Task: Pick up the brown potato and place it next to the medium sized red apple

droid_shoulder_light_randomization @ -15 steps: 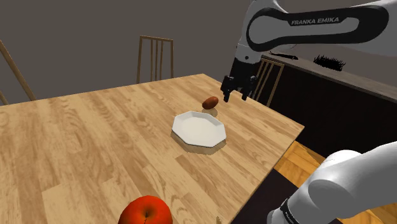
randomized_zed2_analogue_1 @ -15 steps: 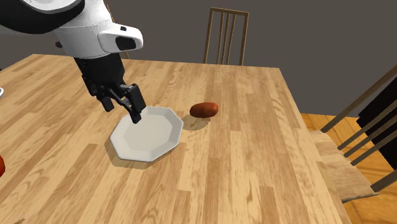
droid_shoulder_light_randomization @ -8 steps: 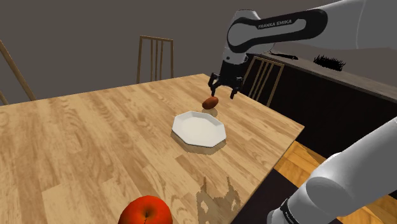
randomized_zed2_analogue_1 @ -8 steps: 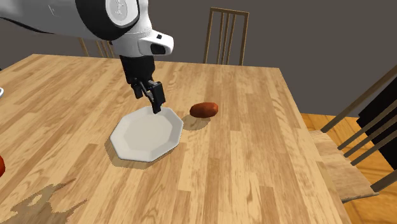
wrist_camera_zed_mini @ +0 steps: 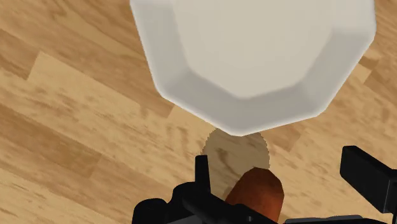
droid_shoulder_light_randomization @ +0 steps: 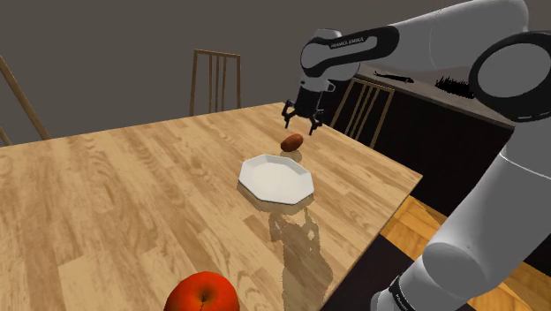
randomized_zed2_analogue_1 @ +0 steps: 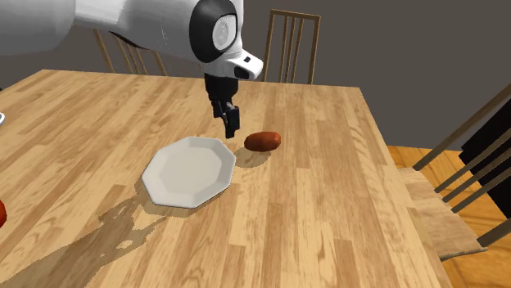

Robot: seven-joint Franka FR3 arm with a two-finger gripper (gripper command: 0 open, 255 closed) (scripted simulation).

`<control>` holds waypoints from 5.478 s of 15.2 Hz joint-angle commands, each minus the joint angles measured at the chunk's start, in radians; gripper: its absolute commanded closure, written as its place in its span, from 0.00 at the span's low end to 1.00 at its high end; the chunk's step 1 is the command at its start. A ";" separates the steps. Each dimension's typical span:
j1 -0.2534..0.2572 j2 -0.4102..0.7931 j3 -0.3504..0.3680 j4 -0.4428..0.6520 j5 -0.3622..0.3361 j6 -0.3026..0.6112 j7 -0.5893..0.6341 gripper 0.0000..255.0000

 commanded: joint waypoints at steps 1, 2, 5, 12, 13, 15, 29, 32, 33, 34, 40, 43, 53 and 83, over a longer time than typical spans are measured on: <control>-0.012 0.065 -0.014 0.055 0.012 0.015 0.055 0.00; -0.018 0.096 -0.022 0.083 0.019 0.020 0.080 0.00; -0.038 0.187 -0.046 0.167 0.042 0.033 0.152 0.00; -0.096 0.382 -0.102 0.354 0.110 0.055 0.310 0.00; -0.101 0.396 -0.106 0.368 0.115 0.056 0.321 0.00; -0.099 0.404 -0.104 0.354 0.117 0.078 0.320 0.00; -0.095 0.433 -0.100 0.323 0.123 0.138 0.316 1.00; -0.095 0.433 -0.100 0.324 0.123 0.138 0.315 1.00; -0.095 0.433 -0.100 0.323 0.123 0.138 0.316 1.00; -0.095 0.433 -0.100 0.323 0.123 0.139 0.315 1.00; -0.094 0.422 -0.101 0.333 0.121 0.117 0.320 1.00; -0.094 0.408 -0.103 0.352 0.117 0.085 0.325 1.00; -0.095 0.371 -0.106 0.431 0.107 -0.030 0.344 1.00; -0.034 0.215 -0.089 0.527 0.079 -0.266 0.465 1.00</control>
